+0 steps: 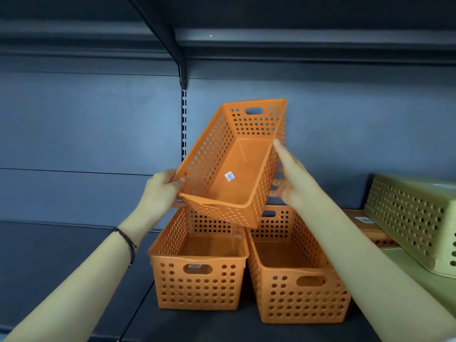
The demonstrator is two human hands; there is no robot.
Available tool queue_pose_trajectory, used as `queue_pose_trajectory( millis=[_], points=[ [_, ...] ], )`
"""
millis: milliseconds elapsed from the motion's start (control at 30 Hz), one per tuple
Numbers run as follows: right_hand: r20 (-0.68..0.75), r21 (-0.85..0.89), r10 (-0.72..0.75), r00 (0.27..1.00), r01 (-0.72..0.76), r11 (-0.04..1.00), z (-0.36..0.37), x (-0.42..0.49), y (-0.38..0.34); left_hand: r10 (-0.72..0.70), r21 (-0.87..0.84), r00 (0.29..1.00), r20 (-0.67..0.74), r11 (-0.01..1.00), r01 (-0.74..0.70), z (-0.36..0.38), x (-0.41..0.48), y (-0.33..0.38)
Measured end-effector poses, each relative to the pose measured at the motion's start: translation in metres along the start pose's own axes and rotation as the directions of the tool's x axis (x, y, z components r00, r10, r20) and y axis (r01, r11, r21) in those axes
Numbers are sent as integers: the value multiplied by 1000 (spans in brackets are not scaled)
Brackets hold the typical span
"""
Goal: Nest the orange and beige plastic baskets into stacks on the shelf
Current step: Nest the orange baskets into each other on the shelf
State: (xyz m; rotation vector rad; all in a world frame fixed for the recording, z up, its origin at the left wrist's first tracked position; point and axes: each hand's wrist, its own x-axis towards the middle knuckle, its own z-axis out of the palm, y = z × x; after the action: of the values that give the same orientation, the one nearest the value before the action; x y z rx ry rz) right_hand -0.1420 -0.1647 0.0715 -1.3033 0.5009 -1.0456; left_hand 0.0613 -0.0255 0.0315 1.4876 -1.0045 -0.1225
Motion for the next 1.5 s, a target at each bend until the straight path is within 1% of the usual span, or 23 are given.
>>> queue_pose_trajectory(
  millis=[67,200,233,300,400,500,533,633,733,833,933,1033,1133,1200,1233,1300,1400,1500],
  points=[
    [41,-14,-41,998,41,999,4,-2,7,5,13,997,-83,1000,-4,-10,-3,8],
    [245,-107,-109,963,139,984,27,-24,30,13,71,985,-170,998,-1,-34,-18,16],
    [270,-103,-87,959,119,988,33,-28,36,20,94,982,-186,996,-3,-38,-23,17],
    [298,-76,1,955,23,997,43,-33,45,50,172,973,-227,985,-10,-44,-32,18],
    [342,-21,120,932,-120,993,42,-43,53,41,244,958,-285,969,32,-46,-46,18],
    [325,10,157,933,-169,986,36,-46,62,45,308,966,-253,951,36,-38,-60,11],
    [325,-4,161,932,-169,986,35,-45,65,36,277,970,-239,960,33,-33,-64,9],
    [312,-108,196,930,-171,979,30,-42,70,-40,64,980,-194,997,53,-20,-73,-1],
    [296,-212,227,928,-168,963,22,-41,71,-133,-96,979,-155,988,119,-13,-74,-18],
    [239,-391,201,950,-95,915,16,-45,71,-155,-106,973,-172,985,138,-5,-79,-34],
    [217,-555,192,957,-41,831,8,-46,76,-118,-114,975,-188,989,97,0,-84,-47],
    [230,-680,132,964,62,730,6,-50,73,-87,-76,983,-160,994,75,-1,-88,-57],
    [253,-761,49,966,167,626,6,-55,71,-80,-5,990,-117,997,80,-2,-95,-63],
    [270,-811,-25,963,241,533,7,-58,69,-75,15,994,-75,997,76,-4,-98,-66],
    [272,-818,-55,961,261,513,6,-60,67,-73,13,995,-64,997,74,-5,-98,-66],
    [269,-828,-108,957,287,481,0,-66,64,-85,-16,995,-43,996,85,-6,-98,-65],
    [207,-875,-224,952,283,393,-18,-81,60,-90,-40,996,30,995,91,-7,-104,-64],
    [163,-888,-355,921,294,354,-44,-104,64,-79,-23,991,106,996,82,-11,-111,-62]
  ],
)
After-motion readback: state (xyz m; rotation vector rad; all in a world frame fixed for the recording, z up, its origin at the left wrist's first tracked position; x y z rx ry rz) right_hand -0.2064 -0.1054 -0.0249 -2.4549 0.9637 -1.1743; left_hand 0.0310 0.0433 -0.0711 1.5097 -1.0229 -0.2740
